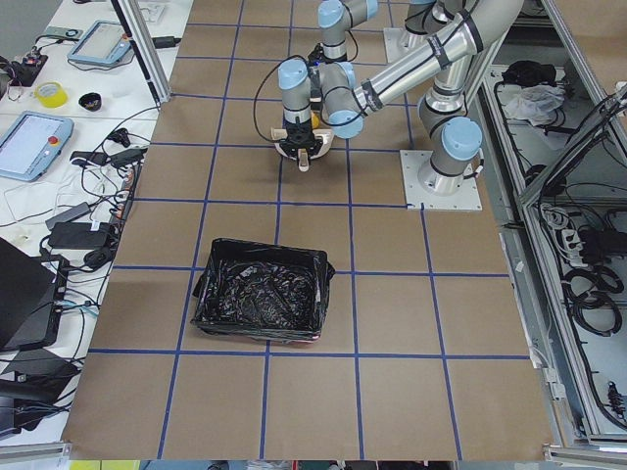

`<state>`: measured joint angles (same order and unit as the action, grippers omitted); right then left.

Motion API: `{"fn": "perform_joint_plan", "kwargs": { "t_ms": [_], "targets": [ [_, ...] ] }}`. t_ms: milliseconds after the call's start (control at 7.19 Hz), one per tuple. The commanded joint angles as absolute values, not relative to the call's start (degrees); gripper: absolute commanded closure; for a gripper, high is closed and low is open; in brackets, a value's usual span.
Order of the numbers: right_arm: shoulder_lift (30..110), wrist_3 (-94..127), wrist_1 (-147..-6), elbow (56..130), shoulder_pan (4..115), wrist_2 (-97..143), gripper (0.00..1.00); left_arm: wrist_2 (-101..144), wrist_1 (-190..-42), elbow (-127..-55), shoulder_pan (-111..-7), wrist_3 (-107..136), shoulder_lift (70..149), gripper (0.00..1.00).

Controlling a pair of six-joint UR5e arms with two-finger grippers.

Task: Sweep and dump trash into bin
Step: 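Move the dustpan toward the yellow potato while the right gripper follows with the brush, then sweep the yellow potato into the dustpan with the right-held brush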

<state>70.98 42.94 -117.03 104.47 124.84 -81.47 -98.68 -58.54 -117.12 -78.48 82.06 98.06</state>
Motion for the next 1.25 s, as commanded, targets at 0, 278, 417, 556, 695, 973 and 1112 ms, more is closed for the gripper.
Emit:
{"fn": "perform_joint_plan", "kwargs": {
  "t_ms": [0,278,417,556,695,973,1112],
  "targets": [
    [67.3,46.1,-118.6,100.4,127.4,-81.1,1.0,-98.6,-58.5,-116.6,-80.8,84.8,98.7,1.0],
    [64.7,49.3,-118.8,96.3,129.5,-80.3,1.0,-98.1,-58.4,-116.3,-81.9,87.4,99.0,1.0],
    [64.1,50.3,-118.3,94.7,129.7,-80.2,1.0,-97.7,-58.0,-115.9,-82.0,87.5,99.1,1.0],
    [64.0,50.4,-118.0,94.0,129.7,-80.1,1.0,-95.2,-57.9,-115.6,-82.0,86.9,99.6,1.0],
    [64.8,49.1,-114.7,93.8,129.0,-81.4,1.0,-92.2,-57.8,-114.7,-82.0,85.4,100.2,1.0],
    [68.6,44.3,-108.5,93.4,126.3,-82.9,1.0,-86.9,-58.0,-113.1,-81.2,79.9,101.2,1.0],
    [70.7,42.9,-105.5,93.6,124.1,-83.0,1.0,-84.2,-58.1,-112.3,-81.0,76.9,101.8,1.0]
  ]
}}
